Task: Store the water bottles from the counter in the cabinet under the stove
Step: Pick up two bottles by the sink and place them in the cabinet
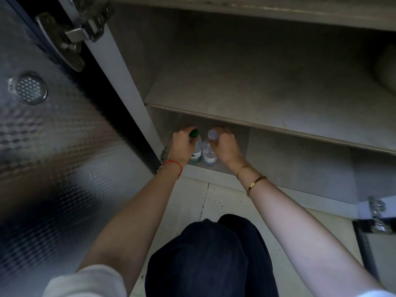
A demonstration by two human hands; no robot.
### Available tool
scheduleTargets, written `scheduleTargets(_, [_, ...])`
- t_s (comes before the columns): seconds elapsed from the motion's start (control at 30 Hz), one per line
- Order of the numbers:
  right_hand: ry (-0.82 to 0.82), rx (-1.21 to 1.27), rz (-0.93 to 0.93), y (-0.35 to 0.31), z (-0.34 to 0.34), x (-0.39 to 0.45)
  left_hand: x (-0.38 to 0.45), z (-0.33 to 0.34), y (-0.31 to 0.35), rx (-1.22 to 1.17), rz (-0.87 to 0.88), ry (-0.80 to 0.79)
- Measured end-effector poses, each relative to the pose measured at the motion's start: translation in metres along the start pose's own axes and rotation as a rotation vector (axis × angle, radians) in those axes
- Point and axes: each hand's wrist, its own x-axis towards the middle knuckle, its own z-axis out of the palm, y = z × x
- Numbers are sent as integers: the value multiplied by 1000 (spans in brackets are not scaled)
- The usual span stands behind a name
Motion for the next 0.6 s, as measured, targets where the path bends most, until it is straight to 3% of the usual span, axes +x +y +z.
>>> scheduleTargets(0.23, [-3,11,-13,1,-8,-18,-15,-6,6,87,51,-65])
scheduleTargets(0.6, [136,-134,-151,0,-32,-65,-61,-45,19,158,246,75])
